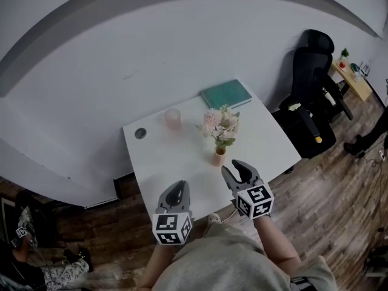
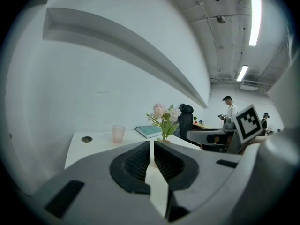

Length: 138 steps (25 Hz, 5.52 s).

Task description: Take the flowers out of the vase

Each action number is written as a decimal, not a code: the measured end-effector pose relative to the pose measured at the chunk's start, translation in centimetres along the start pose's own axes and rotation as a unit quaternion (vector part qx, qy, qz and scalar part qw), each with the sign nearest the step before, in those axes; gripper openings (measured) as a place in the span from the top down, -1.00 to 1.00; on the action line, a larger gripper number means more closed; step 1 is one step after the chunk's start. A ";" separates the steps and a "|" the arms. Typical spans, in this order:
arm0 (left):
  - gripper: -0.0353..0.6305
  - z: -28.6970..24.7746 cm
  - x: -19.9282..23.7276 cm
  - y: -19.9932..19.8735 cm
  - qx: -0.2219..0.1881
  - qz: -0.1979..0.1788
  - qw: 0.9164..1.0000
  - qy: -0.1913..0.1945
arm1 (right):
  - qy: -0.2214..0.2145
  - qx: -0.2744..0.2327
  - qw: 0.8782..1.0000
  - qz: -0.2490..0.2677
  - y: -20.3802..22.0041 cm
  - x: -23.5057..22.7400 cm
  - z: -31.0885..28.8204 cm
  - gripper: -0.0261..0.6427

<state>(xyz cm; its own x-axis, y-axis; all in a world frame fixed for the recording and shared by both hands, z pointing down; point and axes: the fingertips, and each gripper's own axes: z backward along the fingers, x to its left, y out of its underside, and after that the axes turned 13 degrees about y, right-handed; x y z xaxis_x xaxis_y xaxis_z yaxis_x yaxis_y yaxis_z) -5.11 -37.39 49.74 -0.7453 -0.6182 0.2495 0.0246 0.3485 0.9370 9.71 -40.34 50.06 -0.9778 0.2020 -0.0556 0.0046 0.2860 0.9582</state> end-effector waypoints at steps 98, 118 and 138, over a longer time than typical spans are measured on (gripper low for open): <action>0.83 5.0 -2.0 1.8 -0.016 0.021 0.998 -0.055 | -0.021 -0.118 0.988 0.100 -10.5 0.2 -1.3 0.75; 0.83 12.8 -8.0 5.1 -0.028 0.011 0.998 -0.056 | -0.037 -0.122 0.988 0.089 -6.7 4.8 10.5 0.75; 0.83 18.8 -14.8 7.5 -0.043 0.003 0.997 -0.067 | -0.062 -0.119 0.988 0.071 -2.0 7.7 23.4 0.75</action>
<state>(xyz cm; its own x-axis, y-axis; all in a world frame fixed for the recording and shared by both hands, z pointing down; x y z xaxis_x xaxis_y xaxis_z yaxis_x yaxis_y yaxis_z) -6.45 -12.37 48.45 -0.8270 -0.5150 0.2255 0.0814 0.2873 0.9544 7.11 -17.47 41.18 -0.9377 0.3414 0.0640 0.0759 0.0214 0.9969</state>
